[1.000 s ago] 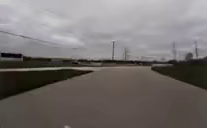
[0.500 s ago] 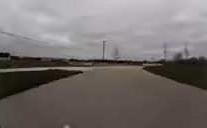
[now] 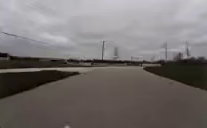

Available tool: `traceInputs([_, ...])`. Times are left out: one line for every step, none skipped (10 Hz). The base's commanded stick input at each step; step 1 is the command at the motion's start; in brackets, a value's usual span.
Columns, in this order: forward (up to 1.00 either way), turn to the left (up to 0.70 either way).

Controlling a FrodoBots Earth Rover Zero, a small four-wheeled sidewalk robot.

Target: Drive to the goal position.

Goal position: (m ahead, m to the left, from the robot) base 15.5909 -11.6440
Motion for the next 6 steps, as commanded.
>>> traceInputs([1.0,0.0])
traceInputs([1.0,0.0])
traceInputs([1.0,0.0])
traceInputs([1.0,0.0])
traceInputs([1.0,0.0])
traceInputs([1.0,0.0])
